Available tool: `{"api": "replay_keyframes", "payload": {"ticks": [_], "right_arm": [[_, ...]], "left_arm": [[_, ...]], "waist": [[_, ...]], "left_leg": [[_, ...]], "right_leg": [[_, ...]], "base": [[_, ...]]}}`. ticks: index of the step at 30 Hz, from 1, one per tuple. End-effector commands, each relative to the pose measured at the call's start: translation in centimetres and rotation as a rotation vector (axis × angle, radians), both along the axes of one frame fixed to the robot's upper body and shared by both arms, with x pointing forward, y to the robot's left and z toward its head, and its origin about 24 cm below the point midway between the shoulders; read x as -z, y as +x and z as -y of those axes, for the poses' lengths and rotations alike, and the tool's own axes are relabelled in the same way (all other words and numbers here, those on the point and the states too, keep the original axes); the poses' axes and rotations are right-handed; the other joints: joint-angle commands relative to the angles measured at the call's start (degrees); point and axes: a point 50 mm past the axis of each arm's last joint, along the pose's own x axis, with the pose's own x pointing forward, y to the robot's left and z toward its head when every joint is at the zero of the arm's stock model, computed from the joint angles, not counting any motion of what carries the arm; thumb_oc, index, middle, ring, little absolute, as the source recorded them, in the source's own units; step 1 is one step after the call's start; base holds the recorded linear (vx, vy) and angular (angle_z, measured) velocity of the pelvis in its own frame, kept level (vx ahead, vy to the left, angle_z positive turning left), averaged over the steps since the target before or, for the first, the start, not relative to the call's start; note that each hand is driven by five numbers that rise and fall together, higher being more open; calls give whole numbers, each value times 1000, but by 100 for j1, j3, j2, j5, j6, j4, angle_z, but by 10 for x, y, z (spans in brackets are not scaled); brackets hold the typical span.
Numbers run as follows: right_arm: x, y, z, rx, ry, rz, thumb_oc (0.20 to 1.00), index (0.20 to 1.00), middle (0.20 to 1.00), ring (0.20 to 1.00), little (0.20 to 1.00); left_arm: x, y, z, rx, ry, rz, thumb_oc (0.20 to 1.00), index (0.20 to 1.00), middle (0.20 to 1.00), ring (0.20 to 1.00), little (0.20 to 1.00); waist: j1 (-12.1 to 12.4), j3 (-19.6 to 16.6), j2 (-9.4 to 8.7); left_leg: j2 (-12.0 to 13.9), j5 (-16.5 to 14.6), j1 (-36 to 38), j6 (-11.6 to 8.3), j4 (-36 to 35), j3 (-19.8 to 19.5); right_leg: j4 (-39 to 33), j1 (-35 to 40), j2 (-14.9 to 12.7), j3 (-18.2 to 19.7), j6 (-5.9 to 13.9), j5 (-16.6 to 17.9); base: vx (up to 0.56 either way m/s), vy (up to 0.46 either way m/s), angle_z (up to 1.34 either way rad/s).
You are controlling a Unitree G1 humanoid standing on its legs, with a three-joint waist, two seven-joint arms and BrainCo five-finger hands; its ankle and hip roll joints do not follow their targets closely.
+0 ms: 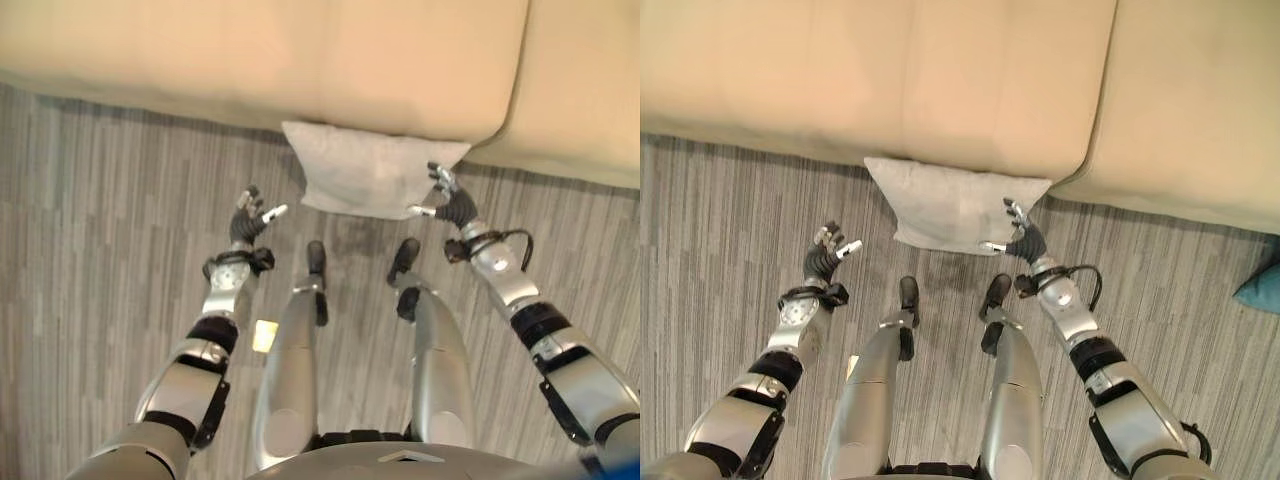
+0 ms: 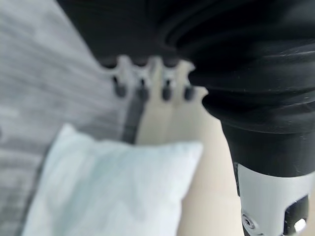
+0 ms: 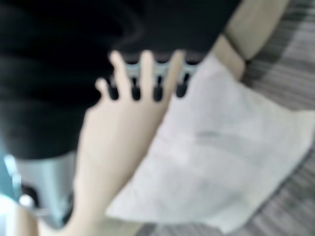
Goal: Pick up all the scattered cushions and arrange them neatly on the sofa.
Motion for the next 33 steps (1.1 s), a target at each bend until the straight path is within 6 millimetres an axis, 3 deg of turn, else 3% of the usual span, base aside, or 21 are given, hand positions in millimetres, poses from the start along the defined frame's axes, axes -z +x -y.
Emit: {"api": "replay_keyframes", "payload": {"ticks": [1, 4, 9, 13, 14, 18, 24, 33], "right_arm": [[18, -16, 15, 99, 68, -10, 1000, 1000, 1000, 1000, 1000], [-10, -5, 31, 223, 80, 86, 1000, 1000, 1000, 1000, 1000], [-20, 0, 54, 393, 95, 121, 1000, 1000, 1000, 1000, 1000], [-23, 8, 63, 401, 82, 74, 1000, 1000, 1000, 1000, 1000], [-32, 15, 63, 378, 59, 71, 1000, 1000, 1000, 1000, 1000], [-53, 28, 63, 365, 31, 76, 1000, 1000, 1000, 1000, 1000], [-70, 33, 64, 341, 3, 91, 1000, 1000, 1000, 1000, 1000], [-103, 48, 52, 301, -8, 112, 1000, 1000, 1000, 1000, 1000]], "left_arm": [[20, -17, -11, -39, -16, -37, 1000, 1000, 1000, 1000, 1000], [-6, -3, -15, -32, 32, 25, 1000, 1000, 1000, 1000, 1000], [-30, 12, -15, -62, 57, 68, 1000, 1000, 1000, 1000, 1000], [-60, 26, -22, -73, 98, 120, 1000, 1000, 1000, 1000, 1000], [-79, 33, -26, -88, 124, 154, 1000, 1000, 1000, 1000, 1000], [-110, 46, -28, -175, 102, 190, 1000, 1000, 1000, 1000, 1000], [-118, 53, -22, -211, 63, 183, 1000, 1000, 1000, 1000, 1000], [-155, 63, -17, -148, 113, 224, 1000, 1000, 1000, 1000, 1000]], "waist": [[-102, -892, 104], [-185, -893, 130], [-256, -851, 193], [-344, -835, 180], [-384, -801, 177], [-379, -662, 163], [-365, -470, 208], [-404, -238, 208]], "left_leg": [[28, 308, -292, -283, -423, -24], [76, 322, -937, -274, -277, -26], [68, 320, -1387, -233, -184, -10], [74, 288, -1768, -195, -82, 39], [69, 285, -1882, -179, -70, 60], [70, 258, -2073, -113, 19, 109], [29, 207, -2313, -62, 276, 122], [-4, 170, -2739, -25, 518, 171]], "right_leg": [[243, -133, -22, 353, 500, -241], [469, -827, -56, 513, 495, -239], [628, -1345, -70, 653, 486, -233], [708, -1779, -50, 809, 508, -185], [722, -1910, -26, 856, 522, -167], [768, -2105, 8, 926, 562, -121], [957, -2350, 12, 964, 543, -155], [1132, -2807, 103, 1094, 493, -155]], "base": [[-22, 23, -8], [-28, 76, -18], [2, 57, -12], [2, 61, -11], [7, 45, -4], [-2, 20, -9], [3, -3, -4], [2, 5, -1]]}}
